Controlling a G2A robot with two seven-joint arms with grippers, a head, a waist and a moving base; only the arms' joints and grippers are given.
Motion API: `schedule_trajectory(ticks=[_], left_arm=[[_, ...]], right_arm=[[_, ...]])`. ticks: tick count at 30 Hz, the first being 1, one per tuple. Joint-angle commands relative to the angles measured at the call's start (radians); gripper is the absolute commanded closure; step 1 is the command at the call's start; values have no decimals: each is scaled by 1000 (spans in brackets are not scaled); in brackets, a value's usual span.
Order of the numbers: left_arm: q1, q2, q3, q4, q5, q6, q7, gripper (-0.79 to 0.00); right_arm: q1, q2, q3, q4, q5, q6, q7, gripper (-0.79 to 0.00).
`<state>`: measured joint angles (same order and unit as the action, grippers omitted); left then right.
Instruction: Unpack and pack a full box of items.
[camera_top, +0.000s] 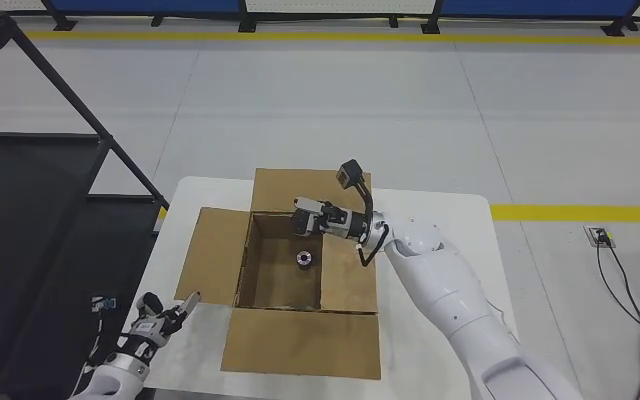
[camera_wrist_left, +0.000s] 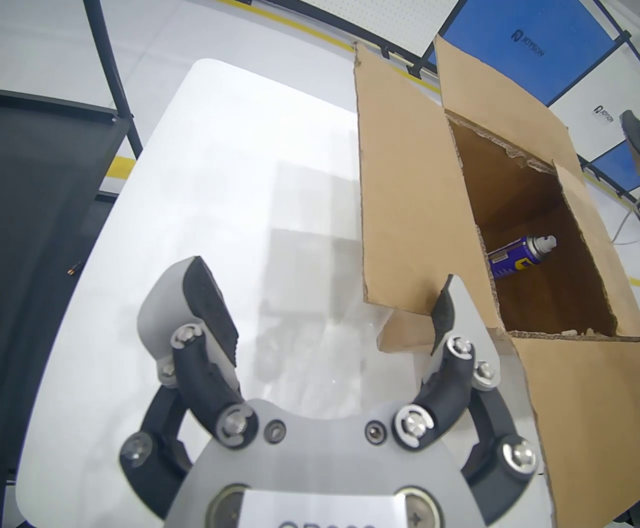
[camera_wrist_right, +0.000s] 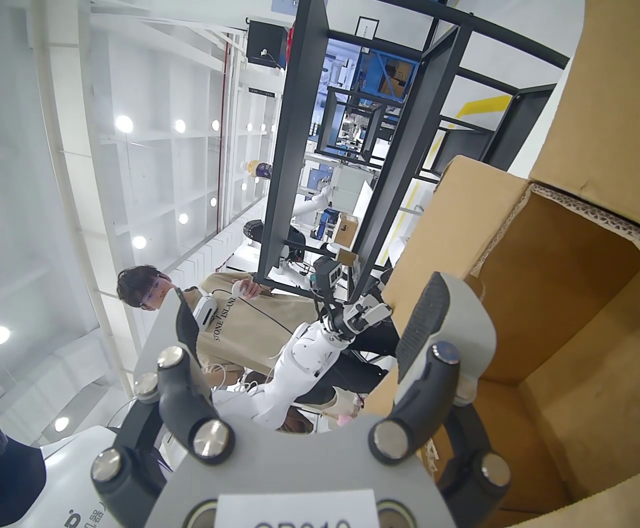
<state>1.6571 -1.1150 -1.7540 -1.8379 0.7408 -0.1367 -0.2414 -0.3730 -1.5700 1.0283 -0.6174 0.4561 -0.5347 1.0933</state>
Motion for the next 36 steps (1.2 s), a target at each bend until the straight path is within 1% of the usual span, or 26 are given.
schedule_trajectory(ticks=[1, 6, 12, 16, 18, 23, 30, 33, 36], left_arm=[[-4, 0, 1, 8, 0, 5, -6, -785], [-18, -1, 7, 27, 19, 24, -19, -785], [-26, -2, 8, 38, 22, 24, -20, -785], [-28, -3, 1, 38, 17, 27, -21, -785], [-21, -3, -4, 23, 10, 19, -14, -785], [19, -5, -26, -44, 4, 12, 15, -785], [102, -11, -82, -172, -13, 11, 82, -785], [142, -14, -126, -245, -40, 4, 115, -785], [191, -16, -171, -333, -53, -30, 136, -785]], right_arm=[[-1, 0, 2, 0, 3, 0, 1, -785], [-4, 2, 6, 1, 3, 0, 0, -785], [-9, 4, 12, -4, 5, -4, -1, -785], [-12, 6, 15, -7, 5, -3, 0, -785], [-13, 7, 17, -8, 4, -3, -1, -785], [-15, 10, 22, -11, 2, -4, -1, -785], [-23, 20, 38, -23, -10, -6, 0, -785], [-33, 32, 57, -38, -31, -21, -15, -785], [-53, 54, 91, -72, -66, -28, -31, -785]])
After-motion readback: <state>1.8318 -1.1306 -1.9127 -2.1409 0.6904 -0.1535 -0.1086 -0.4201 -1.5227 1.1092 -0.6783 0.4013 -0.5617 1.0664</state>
